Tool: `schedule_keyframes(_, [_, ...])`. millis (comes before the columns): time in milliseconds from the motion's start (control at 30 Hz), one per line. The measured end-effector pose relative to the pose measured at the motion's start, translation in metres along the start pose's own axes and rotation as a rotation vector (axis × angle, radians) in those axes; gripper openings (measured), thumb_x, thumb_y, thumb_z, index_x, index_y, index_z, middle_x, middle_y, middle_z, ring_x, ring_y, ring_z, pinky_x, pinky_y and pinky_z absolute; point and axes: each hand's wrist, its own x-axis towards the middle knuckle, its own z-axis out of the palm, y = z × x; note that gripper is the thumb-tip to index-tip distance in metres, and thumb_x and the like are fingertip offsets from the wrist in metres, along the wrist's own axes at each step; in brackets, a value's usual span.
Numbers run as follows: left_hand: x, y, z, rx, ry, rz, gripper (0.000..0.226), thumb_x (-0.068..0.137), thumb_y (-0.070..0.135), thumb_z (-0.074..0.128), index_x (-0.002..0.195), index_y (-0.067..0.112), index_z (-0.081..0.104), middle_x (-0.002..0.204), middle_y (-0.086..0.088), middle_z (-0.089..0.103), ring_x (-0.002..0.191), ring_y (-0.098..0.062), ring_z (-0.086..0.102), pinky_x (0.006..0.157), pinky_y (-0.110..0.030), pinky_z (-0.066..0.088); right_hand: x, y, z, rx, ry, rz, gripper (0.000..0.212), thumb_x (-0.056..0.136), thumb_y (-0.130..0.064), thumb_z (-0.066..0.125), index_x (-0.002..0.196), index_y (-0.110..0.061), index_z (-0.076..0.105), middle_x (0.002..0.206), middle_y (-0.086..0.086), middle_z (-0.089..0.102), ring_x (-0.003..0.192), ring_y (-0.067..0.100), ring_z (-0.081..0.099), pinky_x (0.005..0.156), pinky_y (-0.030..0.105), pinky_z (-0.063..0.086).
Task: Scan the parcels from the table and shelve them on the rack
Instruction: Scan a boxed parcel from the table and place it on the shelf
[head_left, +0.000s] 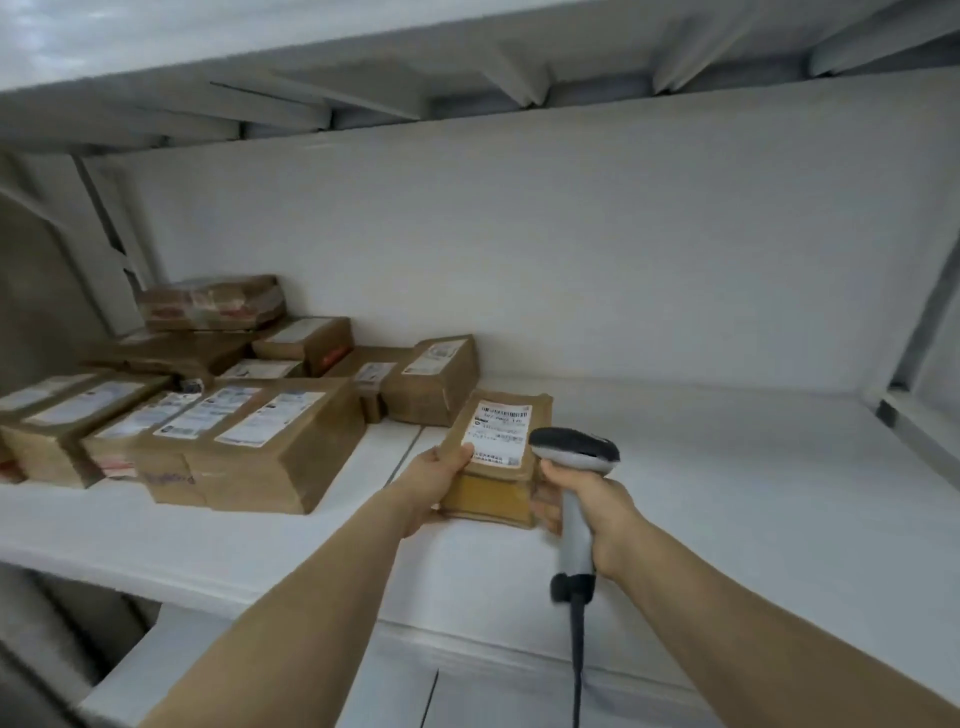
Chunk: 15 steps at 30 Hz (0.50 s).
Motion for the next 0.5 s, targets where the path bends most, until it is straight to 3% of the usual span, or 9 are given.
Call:
schedule_keyframes(67, [0.017,0.007,0.000,0.103,0.073,0.116,0.101,0.078,0.047,0.073,0.152,0.016,0.012,0.143,-0.007,0.044,0.116,-0.021,0.047,0.100,-0.036,0.042,0.020,-0.003,0.002,0.010,-0.023,0.051,0.032,0.082,-0.020,0.074,0.102,0.004,0.069,0.090,0.017,0.074,0.090,0.034,0.071,0.072,0.034,0.053])
schedule_keyframes(133, [0.027,0.010,-0.002,0.458,0.178,0.325,0.116,0.066,0.059,0.063,0.154,0.019,-0.001,0.155,-0.009,0.023,0.134,-0.026,0.031,0.112,-0.042,0.028,0.033,-0.004,0.005,0.012,-0.038,0.113,0.036,0.082,-0.021,0.074,0.104,0.006,0.067,0.094,0.019,0.072,0.083,0.029,0.070,0.070,0.033,0.055])
schedule_keyframes(200, [0.032,0.013,-0.004,0.865,0.234,0.590,0.110,0.056,0.069,0.040,0.152,0.023,0.014,0.153,-0.008,0.019,0.141,-0.025,0.016,0.118,-0.047,0.010,0.041,-0.003,0.007,0.026,-0.060,0.152,0.036,0.082,-0.021,0.074,0.104,0.006,0.066,0.094,0.019,0.070,0.077,0.027,0.069,0.066,0.032,0.055])
schedule_keyframes(267, [0.042,0.022,-0.006,0.969,0.122,0.717,0.093,0.061,0.063,0.045,0.143,0.020,0.032,0.141,-0.008,0.033,0.134,-0.025,0.028,0.116,-0.042,0.018,0.047,-0.004,0.006,0.046,-0.076,0.168,0.031,0.083,-0.020,0.073,0.099,0.005,0.066,0.094,0.020,0.069,0.077,0.027,0.068,0.068,0.032,0.055])
schedule_keyframes(333, [0.050,0.032,0.000,0.922,-0.038,0.726,0.067,0.072,0.041,0.060,0.131,0.016,0.041,0.127,-0.005,0.043,0.120,-0.025,0.044,0.101,-0.036,0.038,0.051,-0.006,0.003,0.076,-0.072,0.178,0.024,0.082,-0.020,0.073,0.089,0.002,0.066,0.087,0.019,0.070,0.075,0.027,0.069,0.070,0.033,0.056])
schedule_keyframes(400, [0.058,0.038,0.012,0.934,-0.123,0.746,0.052,0.074,0.034,0.058,0.121,0.013,0.047,0.115,-0.002,0.046,0.111,-0.023,0.048,0.089,-0.030,0.040,0.050,-0.007,-0.001,0.087,-0.056,0.183,0.022,0.081,-0.019,0.074,0.084,0.001,0.066,0.081,0.019,0.070,0.072,0.027,0.069,0.069,0.033,0.057])
schedule_keyframes(500, [0.070,0.060,0.021,0.994,-0.263,0.527,0.063,0.064,0.041,0.061,0.120,0.018,0.046,0.121,-0.002,0.040,0.114,-0.022,0.041,0.096,-0.032,0.039,0.045,-0.011,-0.006,0.118,0.017,0.171,0.023,0.079,-0.016,0.076,0.085,0.003,0.065,0.080,0.020,0.068,0.070,0.028,0.068,0.061,0.033,0.059])
